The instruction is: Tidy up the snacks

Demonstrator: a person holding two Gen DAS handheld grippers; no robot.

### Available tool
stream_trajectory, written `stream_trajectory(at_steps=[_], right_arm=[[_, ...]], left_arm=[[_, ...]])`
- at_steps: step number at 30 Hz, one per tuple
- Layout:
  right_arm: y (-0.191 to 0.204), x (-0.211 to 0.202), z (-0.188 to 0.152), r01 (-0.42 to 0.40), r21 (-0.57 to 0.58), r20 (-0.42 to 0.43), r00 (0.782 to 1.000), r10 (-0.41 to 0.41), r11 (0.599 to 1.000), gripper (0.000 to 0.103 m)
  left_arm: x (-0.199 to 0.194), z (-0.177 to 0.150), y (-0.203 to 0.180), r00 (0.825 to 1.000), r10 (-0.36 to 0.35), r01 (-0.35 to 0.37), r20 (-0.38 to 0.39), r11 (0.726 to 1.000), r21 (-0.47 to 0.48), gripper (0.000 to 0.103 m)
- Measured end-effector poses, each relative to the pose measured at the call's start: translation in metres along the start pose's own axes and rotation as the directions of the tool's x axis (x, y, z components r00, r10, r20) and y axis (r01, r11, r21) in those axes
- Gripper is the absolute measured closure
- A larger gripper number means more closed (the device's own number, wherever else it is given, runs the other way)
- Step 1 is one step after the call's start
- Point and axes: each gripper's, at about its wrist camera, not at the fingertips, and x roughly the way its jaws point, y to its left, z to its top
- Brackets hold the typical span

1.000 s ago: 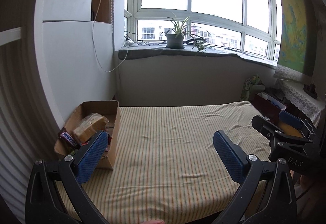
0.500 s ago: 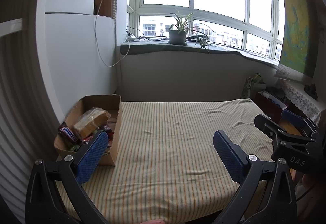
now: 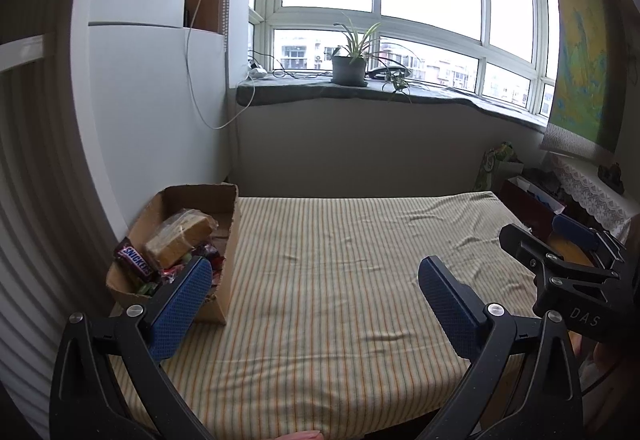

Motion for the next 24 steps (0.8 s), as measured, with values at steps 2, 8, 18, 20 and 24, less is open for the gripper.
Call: stream_trajectory(at_steps=[2, 8, 18, 20, 24], right_arm=[[-0.0002, -0.0001, -0.0005, 0.000, 0.001, 0.000, 1.000, 0.000, 1.000, 0.000], [-0.0004, -0.0003, -0.0014, 0.000, 0.001, 0.001, 1.000, 0.000, 1.000, 0.000], [-0.0015, -0.0025, -0.0039, 0.002, 0.003, -0.002, 1.000, -0.002, 1.000, 0.000], [-0.0016, -0.0034, -0.0050, 0.003, 0.006, -0.003, 1.000, -0.003, 1.000, 0.000], [-0.0015, -0.0031, -0.0059, 0.004, 0.006, -0.007, 1.000, -0.004, 1.000, 0.000]], left_arm=[[-0.0004, 0.0000, -0.0002, 1.000, 0.001, -0.001, 0.001, 1.000, 0.000, 0.000], [-0.0005, -0.0001, 0.0004, 1.000, 0.000, 0.000, 0.000, 1.000, 0.003, 0.000], [0.0004, -0.0002, 0.0001, 1.000, 0.001, -0.001, -0.004, 1.000, 0.007, 0.000], [0.0006, -0.0003, -0.0002, 1.000, 0.001, -0.001, -0.006, 1.000, 0.007, 0.000], [0.0016, -0.0002, 0.0009, 1.000, -0.001, 0.001, -0.010, 1.000, 0.005, 0.000]])
